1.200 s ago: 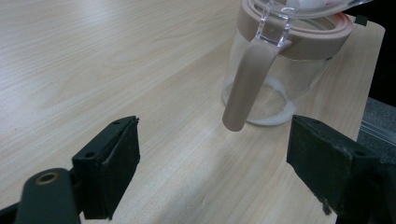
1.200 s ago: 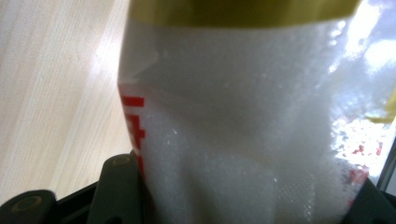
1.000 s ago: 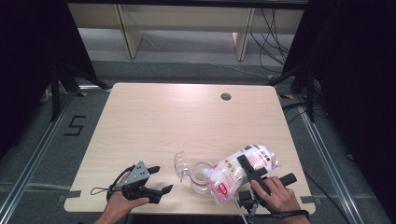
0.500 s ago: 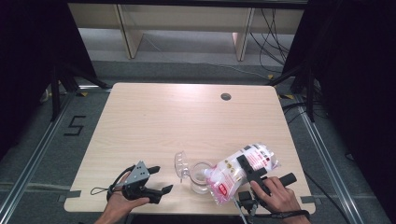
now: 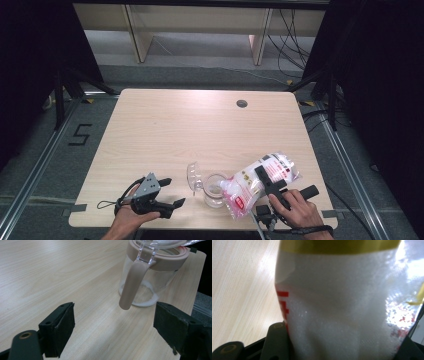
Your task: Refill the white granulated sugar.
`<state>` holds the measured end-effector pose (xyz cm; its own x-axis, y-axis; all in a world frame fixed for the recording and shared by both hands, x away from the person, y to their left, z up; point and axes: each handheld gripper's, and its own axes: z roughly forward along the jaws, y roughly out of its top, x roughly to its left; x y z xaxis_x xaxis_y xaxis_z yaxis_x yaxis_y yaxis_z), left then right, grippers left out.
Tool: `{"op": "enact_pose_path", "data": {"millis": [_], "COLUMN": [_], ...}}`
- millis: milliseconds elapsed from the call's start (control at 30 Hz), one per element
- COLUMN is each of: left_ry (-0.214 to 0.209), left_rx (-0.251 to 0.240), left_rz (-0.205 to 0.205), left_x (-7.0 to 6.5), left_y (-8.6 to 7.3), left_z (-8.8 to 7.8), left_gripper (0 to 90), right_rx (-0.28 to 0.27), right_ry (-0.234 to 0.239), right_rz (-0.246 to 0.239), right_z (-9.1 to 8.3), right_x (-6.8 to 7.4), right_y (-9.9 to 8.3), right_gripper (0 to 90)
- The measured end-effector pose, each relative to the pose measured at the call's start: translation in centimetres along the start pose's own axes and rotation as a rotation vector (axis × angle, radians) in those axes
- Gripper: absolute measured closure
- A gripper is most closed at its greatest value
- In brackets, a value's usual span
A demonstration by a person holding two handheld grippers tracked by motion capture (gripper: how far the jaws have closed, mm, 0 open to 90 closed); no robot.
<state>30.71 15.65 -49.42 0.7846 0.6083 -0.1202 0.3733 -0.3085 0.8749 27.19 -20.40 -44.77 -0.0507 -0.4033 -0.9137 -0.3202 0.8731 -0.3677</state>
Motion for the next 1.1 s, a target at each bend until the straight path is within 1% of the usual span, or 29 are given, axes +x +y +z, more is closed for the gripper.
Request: {"op": "enact_pose_path", "data": {"millis": [100, 133, 167, 200, 267, 367, 400, 433, 467, 500, 533, 567, 600, 633, 700, 733, 767, 800, 833, 867, 1000, 1033, 1100], "left_ry": [0.000, 0.000, 0.000, 0.000, -0.001, -0.001, 0.000, 0.000, -0.001, -0.001, -0.001, -0.001, -0.001, -0.001, -0.002, -0.002, -0.003, -0.005, -0.005, -0.005, -0.005, -0.004, -0.003], "left_rx": [0.000, -0.001, -0.001, -0.001, -0.001, -0.001, -0.001, -0.001, -0.002, -0.001, -0.001, -0.002, -0.002, -0.002, -0.003, -0.002, -0.002, -0.008, -0.007, -0.007, -0.001, -0.003, -0.006], "left_rz": [0.000, 0.000, 0.000, -0.001, -0.002, -0.001, -0.001, 0.000, -0.002, -0.001, -0.001, -0.002, -0.002, -0.002, -0.004, -0.005, -0.004, -0.012, -0.011, -0.012, -0.003, -0.006, -0.011], "left_x": [0.00, 0.00, 0.00, -0.01, -0.01, 0.00, 0.00, 0.00, -0.01, 0.00, 0.00, 0.01, 0.01, 0.01, -0.01, -0.02, -0.04, -0.11, -0.11, -0.10, 0.00, 0.02, 0.01], "left_y": [0.00, 0.00, 0.00, 0.00, 0.00, 0.00, 0.01, 0.00, 0.00, 0.00, 0.01, 0.00, 0.00, 0.00, -0.01, -0.01, -0.02, -0.03, -0.02, -0.02, -0.03, -0.03, -0.04], "left_z": [0.00, 0.00, 0.01, 0.01, 0.01, 0.00, 0.00, 0.00, 0.00, 0.00, 0.00, 0.00, 0.01, 0.00, 0.01, 0.02, 0.03, 0.09, 0.08, 0.09, 0.03, 0.03, 0.04], "left_gripper": [16.8, 16.8, 16.8, 16.8, 16.8, 16.8, 16.8, 16.8, 16.8, 16.8, 16.8, 16.8, 16.8, 16.8, 16.8, 16.9, 16.8, 16.8, 16.9, 16.8, 16.8, 16.8, 16.8], "right_rx": [0.003, 0.002, 0.006, 0.014, 0.004, 0.003, 0.014, 0.014, 0.013, 0.009, 0.006, -0.004, 0.008, 0.012, 0.011, -0.003, -0.003, -0.002, 0.003, 0.005, 0.004, 0.005, -0.012], "right_ry": [0.005, 0.005, 0.009, 0.013, 0.007, 0.008, 0.017, 0.026, 0.024, 0.019, 0.017, 0.008, 0.015, 0.014, 0.015, 0.008, 0.006, 0.008, 0.014, 0.012, 0.007, 0.007, -0.011], "right_rz": [0.003, -0.003, 0.004, 0.038, 0.014, 0.021, 0.006, -0.025, -0.024, -0.006, -0.005, 0.028, 0.043, 0.037, 0.047, 0.025, 0.022, 0.023, 0.026, 0.035, 0.042, 0.021, -0.002], "right_z": [-0.04, -0.04, -0.08, -0.13, -0.07, -0.09, -0.15, -0.15, -0.16, -0.15, -0.14, -0.05, -0.13, -0.16, -0.16, -0.07, -0.07, -0.09, -0.15, -0.19, -0.22, -0.24, -0.12], "right_x": [0.01, -0.04, 0.02, 0.24, 0.03, 0.10, 0.03, -0.09, -0.09, -0.03, -0.03, 0.17, 0.30, 0.28, 0.31, 0.15, 0.13, 0.13, 0.13, 0.17, 0.19, 0.04, -0.17], "right_y": [-0.01, -0.01, -0.01, 0.03, 0.04, 0.02, -0.03, -0.07, -0.08, -0.05, -0.06, 0.00, 0.01, 0.00, 0.01, 0.03, 0.04, 0.04, 0.05, 0.06, 0.04, -0.03, -0.05], "right_gripper": [49.3, 49.4, 49.5, 49.6, 50.1, 50.4, 50.5, 50.6, 50.7, 50.7, 50.8, 50.8, 50.9, 50.9, 51.0, 51.0, 51.1, 51.1, 51.1, 51.2, 51.3, 51.3, 51.3]}}
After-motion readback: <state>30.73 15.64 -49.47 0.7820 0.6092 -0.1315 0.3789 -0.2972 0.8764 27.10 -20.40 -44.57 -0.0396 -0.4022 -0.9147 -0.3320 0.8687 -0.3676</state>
